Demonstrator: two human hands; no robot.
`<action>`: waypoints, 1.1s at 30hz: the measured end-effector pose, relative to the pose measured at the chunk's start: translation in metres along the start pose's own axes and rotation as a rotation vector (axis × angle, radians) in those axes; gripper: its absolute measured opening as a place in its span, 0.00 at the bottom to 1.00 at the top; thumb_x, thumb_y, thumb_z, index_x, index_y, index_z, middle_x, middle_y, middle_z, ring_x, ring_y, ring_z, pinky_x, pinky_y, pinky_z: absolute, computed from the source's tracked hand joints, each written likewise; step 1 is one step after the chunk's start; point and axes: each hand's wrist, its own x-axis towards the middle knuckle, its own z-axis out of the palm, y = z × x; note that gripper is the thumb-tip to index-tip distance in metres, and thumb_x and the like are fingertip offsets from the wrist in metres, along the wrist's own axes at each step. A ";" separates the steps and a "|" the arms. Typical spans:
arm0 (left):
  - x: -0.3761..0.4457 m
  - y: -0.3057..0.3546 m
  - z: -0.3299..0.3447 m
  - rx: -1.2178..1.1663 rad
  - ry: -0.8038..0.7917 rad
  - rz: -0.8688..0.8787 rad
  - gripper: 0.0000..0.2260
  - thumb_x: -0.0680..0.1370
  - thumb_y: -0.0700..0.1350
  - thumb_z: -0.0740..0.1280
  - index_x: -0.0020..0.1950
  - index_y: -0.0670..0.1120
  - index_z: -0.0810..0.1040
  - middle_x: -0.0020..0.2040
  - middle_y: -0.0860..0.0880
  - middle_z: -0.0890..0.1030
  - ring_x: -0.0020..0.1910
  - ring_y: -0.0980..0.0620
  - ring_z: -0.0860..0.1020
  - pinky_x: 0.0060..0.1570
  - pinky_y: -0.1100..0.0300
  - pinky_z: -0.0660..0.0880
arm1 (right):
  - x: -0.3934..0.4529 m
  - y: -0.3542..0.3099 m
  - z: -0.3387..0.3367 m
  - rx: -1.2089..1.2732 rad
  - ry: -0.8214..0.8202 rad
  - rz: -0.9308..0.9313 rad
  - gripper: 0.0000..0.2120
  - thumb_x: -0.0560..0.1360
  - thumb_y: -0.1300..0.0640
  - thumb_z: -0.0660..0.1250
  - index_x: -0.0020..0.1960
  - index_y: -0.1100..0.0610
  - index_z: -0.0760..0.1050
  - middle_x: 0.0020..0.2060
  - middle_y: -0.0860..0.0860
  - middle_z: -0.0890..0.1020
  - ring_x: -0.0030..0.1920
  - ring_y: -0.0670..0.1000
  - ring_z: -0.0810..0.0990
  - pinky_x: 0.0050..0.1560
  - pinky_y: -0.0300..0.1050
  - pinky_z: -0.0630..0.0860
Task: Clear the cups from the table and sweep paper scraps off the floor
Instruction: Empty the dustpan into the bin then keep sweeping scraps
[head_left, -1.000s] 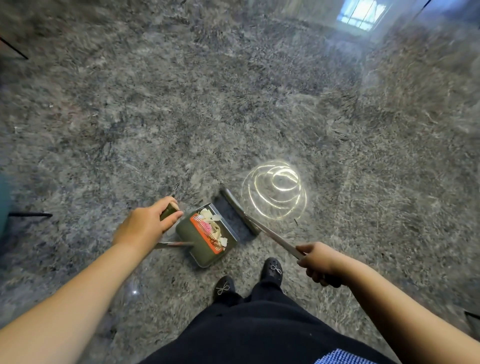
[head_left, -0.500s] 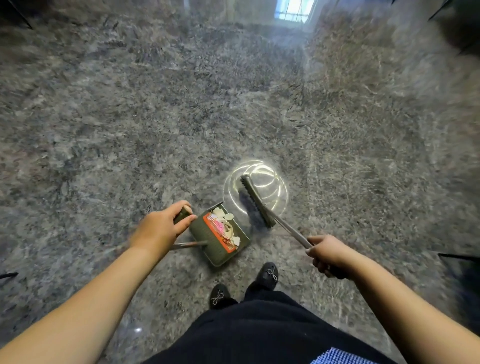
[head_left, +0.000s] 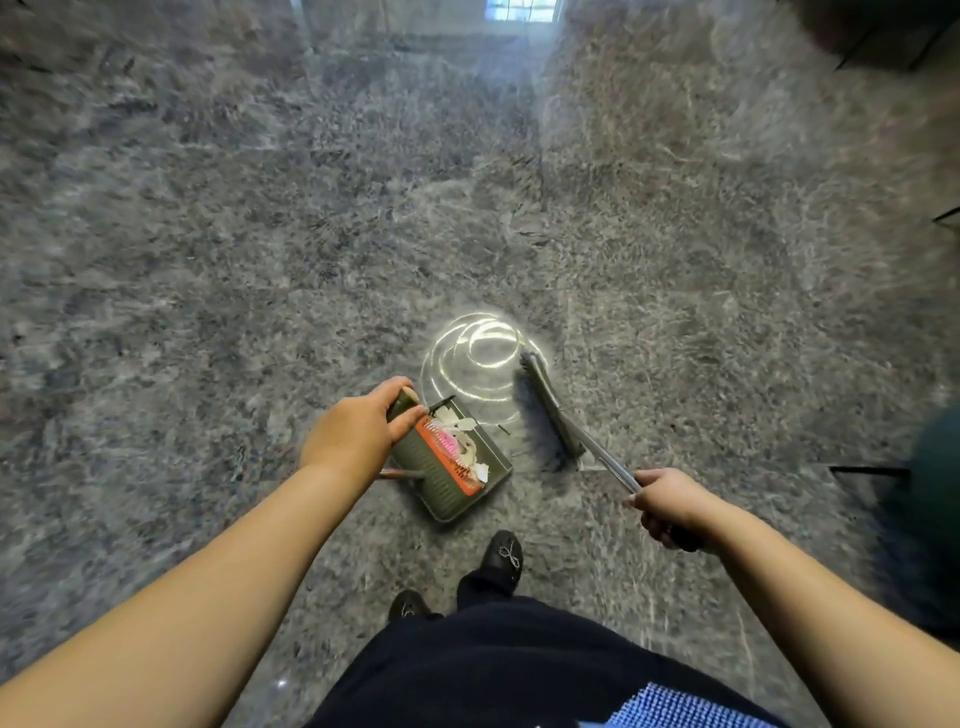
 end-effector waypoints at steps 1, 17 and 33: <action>0.008 0.008 0.002 0.002 0.001 -0.004 0.10 0.78 0.63 0.62 0.56 0.62 0.72 0.39 0.55 0.74 0.38 0.49 0.75 0.30 0.59 0.65 | 0.004 -0.002 -0.005 -0.022 0.001 0.002 0.14 0.77 0.68 0.55 0.59 0.61 0.74 0.21 0.53 0.68 0.19 0.49 0.65 0.22 0.35 0.60; 0.063 0.053 0.015 0.055 -0.021 -0.024 0.11 0.78 0.63 0.61 0.57 0.61 0.72 0.40 0.51 0.77 0.39 0.47 0.76 0.31 0.57 0.69 | 0.018 -0.028 0.004 -0.264 -0.266 -0.028 0.17 0.77 0.67 0.53 0.62 0.60 0.71 0.26 0.54 0.69 0.20 0.49 0.66 0.21 0.37 0.63; 0.024 0.019 0.003 0.005 0.049 -0.065 0.09 0.78 0.62 0.61 0.54 0.61 0.69 0.37 0.50 0.77 0.36 0.46 0.76 0.32 0.56 0.71 | -0.005 -0.035 -0.015 -0.024 -0.243 -0.076 0.17 0.78 0.64 0.56 0.62 0.49 0.72 0.29 0.52 0.69 0.22 0.46 0.66 0.21 0.36 0.60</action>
